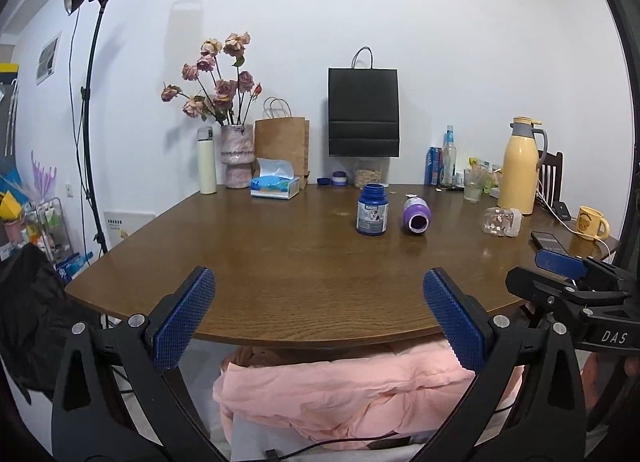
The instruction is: Flip cup upright
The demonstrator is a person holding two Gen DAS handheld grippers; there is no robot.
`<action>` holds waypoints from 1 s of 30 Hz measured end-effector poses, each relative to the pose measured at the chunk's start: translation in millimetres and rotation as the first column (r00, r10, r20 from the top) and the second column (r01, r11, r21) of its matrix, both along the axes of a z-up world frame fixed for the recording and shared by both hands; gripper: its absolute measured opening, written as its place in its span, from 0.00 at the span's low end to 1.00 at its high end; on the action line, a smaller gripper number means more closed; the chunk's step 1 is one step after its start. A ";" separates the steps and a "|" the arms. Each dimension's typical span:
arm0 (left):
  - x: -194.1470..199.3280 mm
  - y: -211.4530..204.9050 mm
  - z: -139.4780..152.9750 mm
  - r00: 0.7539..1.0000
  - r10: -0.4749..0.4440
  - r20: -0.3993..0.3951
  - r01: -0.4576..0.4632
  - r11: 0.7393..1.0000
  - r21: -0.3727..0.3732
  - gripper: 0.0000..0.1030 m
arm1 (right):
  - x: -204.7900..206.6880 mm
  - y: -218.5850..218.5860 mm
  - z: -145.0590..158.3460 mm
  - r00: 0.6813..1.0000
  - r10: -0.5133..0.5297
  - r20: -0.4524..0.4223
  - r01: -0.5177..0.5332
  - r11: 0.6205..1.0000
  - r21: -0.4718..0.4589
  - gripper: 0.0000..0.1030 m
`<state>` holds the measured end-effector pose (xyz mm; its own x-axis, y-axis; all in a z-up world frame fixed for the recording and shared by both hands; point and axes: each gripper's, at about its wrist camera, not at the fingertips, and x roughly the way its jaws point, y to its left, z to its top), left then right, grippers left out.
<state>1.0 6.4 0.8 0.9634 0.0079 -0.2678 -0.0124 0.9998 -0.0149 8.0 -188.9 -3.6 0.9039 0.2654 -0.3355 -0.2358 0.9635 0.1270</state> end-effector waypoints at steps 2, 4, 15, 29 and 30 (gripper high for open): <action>-0.2 1.8 0.0 1.000 0.001 0.001 -0.001 1.000 -0.002 1.00 | -1.4 1.8 0.3 1.000 0.002 0.007 -0.002 1.000 -0.006 0.87; -0.8 2.1 -0.1 1.000 0.005 0.002 -0.005 1.000 -0.003 1.00 | -3.1 3.2 1.4 1.000 0.004 0.015 -0.004 1.000 -0.012 0.87; -1.0 2.7 1.2 1.000 0.008 0.006 -0.008 1.000 -0.001 1.00 | -1.7 1.3 2.2 1.000 0.003 0.014 -0.003 1.000 -0.012 0.87; -0.2 4.1 1.4 1.000 0.003 0.004 -0.003 1.000 0.001 1.00 | -2.0 -0.1 1.6 1.000 -0.002 0.017 0.002 1.000 -0.016 0.87; 0.0 4.1 1.2 1.000 0.003 0.004 -0.003 1.000 0.001 1.00 | -2.1 -0.1 1.6 1.000 -0.003 0.018 0.004 1.000 -0.016 0.87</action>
